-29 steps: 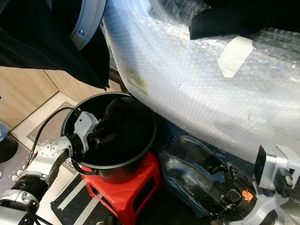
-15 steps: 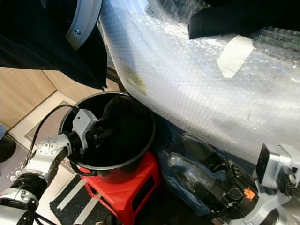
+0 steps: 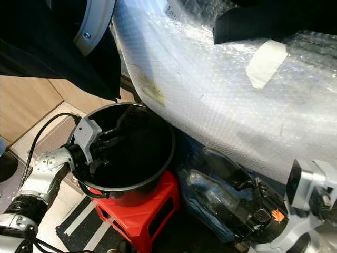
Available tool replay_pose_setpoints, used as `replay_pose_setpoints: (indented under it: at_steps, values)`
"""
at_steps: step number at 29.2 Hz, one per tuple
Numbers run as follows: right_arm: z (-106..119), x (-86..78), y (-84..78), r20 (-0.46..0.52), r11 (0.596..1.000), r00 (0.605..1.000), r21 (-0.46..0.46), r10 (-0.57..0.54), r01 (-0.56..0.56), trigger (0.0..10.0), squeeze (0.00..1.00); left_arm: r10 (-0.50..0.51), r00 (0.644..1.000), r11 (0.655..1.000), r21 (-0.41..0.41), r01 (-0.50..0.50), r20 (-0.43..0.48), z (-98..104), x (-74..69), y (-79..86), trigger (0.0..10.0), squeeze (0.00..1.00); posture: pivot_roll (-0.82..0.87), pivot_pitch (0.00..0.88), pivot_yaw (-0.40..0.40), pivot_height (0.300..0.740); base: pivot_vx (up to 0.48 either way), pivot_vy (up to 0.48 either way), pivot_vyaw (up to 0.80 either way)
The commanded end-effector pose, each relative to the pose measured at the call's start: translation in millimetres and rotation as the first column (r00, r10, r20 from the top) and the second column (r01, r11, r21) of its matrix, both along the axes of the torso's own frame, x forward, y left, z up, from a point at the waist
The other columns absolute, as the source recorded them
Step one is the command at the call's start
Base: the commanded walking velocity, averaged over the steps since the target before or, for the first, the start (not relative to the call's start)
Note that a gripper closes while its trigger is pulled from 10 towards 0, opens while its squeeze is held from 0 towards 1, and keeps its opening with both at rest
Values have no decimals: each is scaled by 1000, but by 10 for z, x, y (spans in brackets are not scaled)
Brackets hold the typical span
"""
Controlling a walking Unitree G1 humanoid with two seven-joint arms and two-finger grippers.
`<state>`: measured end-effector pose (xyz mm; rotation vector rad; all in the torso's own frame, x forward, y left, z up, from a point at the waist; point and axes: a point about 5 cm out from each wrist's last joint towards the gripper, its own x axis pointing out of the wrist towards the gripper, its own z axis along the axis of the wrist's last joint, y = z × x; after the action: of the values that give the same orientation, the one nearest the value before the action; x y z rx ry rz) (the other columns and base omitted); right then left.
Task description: Clothes washing
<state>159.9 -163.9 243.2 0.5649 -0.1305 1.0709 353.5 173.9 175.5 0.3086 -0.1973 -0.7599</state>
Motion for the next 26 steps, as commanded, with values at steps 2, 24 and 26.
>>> replay_pose_setpoints:
  at_steps: [2, 24, 26]
  values:
    - [-14, -10, 22, 3, 1000, 1000, -1, 15, -15, 10000, 0, 6, 1000, 1000, -12, -6, 7, 15, -50, 54, 0, 0, -156, 315, 37, 740, 0, 0, 0]
    - [-23, 50, 35, 30, 1000, 999, 0, 21, -21, 10000, 0, -16, 998, 994, -111, 9, -67, 114, -153, -49, 10000, 1000, -151, 297, 36, 740, 0, 0, 0]
    - [-25, 38, 35, 25, 1000, 999, -4, 21, -21, 10000, 0, -4, 995, 996, -86, -5, -102, 46, -157, -32, 10000, 1000, -154, 301, 35, 740, 0, 0, 0]
